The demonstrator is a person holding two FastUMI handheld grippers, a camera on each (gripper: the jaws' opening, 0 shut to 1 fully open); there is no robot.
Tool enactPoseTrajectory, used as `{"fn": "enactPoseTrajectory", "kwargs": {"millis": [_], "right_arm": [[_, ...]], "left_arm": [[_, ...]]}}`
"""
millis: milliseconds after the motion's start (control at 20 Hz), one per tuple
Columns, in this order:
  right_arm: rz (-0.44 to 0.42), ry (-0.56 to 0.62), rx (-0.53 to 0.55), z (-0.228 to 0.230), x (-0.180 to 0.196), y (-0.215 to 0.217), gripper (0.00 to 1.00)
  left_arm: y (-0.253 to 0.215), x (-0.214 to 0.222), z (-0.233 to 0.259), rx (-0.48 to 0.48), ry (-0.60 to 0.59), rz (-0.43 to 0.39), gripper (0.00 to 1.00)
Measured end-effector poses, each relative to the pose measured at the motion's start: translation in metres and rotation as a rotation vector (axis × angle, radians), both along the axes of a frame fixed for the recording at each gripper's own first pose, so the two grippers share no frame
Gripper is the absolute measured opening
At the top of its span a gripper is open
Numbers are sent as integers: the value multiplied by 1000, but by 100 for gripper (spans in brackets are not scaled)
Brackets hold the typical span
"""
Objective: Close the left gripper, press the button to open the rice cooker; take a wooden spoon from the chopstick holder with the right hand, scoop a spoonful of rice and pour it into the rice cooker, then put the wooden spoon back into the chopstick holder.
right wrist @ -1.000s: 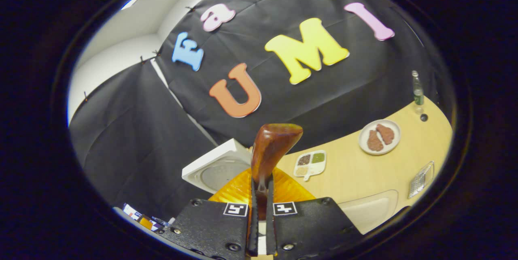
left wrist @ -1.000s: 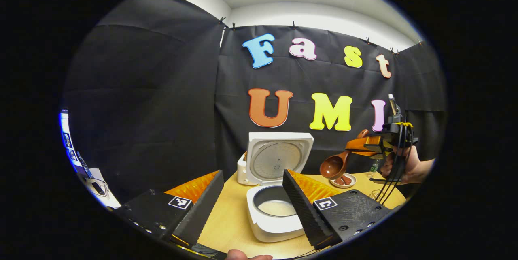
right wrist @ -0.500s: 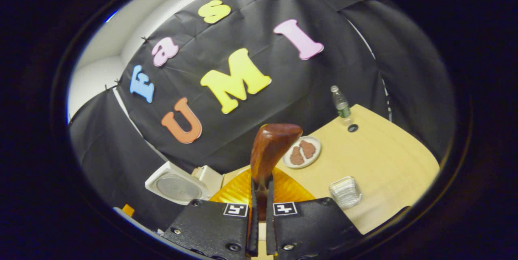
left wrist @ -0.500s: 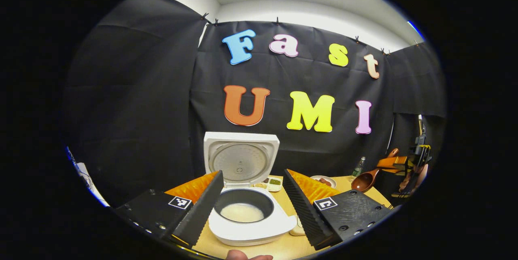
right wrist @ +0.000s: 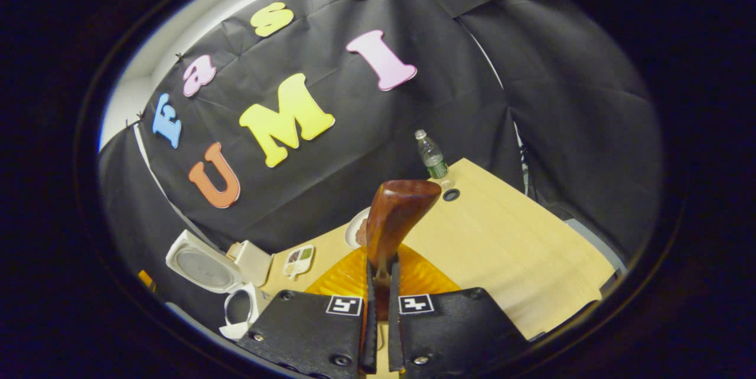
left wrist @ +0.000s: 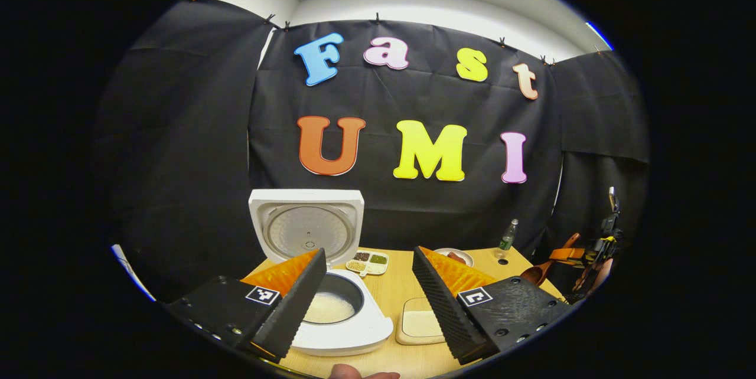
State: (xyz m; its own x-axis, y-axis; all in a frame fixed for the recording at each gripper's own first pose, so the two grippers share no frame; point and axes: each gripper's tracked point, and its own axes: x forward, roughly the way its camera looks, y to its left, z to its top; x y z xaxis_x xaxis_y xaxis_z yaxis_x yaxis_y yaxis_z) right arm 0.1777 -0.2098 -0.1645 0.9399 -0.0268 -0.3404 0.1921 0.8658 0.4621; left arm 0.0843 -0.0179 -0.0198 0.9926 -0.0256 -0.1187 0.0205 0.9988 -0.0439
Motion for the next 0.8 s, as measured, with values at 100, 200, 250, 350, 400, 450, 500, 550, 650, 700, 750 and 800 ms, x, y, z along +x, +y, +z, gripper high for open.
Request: {"fn": "enactPoseTrajectory", "kwargs": {"millis": [100, 200, 250, 350, 400, 450, 500, 550, 650, 700, 750, 800], "right_arm": [[16, 9, -14, -11, 13, -3, 10], [39, 22, -38, -25, 24, -2, 9], [47, 29, -53, -35, 28, -3, 10], [59, 45, -77, -50, 33, -4, 10], [66, 53, -85, -57, 35, -4, 10], [75, 59, -90, -64, 36, -2, 10], [83, 65, -97, -72, 38, 1, 9], [90, 70, -107, -80, 39, 4, 10], [101, 76, -137, -93, 43, 9, 10], [107, 79, -157, -99, 46, 10, 10], [113, 81, -177, -106, 48, 13, 10], [118, 88, -193, -112, 50, 16, 9]], "left_arm": [[-7, -1, 0, 15, 9, 2, 94], [-12, 2, 3, 18, 16, 10, 94], [-13, 3, 3, 16, 21, 16, 94], [-16, 3, 0, 11, 33, 31, 94], [-17, 3, 1, 10, 39, 40, 94], [-18, 3, -1, 9, 45, 46, 94], [-19, 3, -2, 8, 52, 52, 94], [-20, 2, -4, 8, 59, 57, 94], [-20, 1, -5, 13, 70, 66, 94], [-19, 0, -3, 14, 71, 70, 94], [-19, -1, -3, 13, 72, 74, 94], [-20, -1, -3, 12, 74, 77, 94]]}}
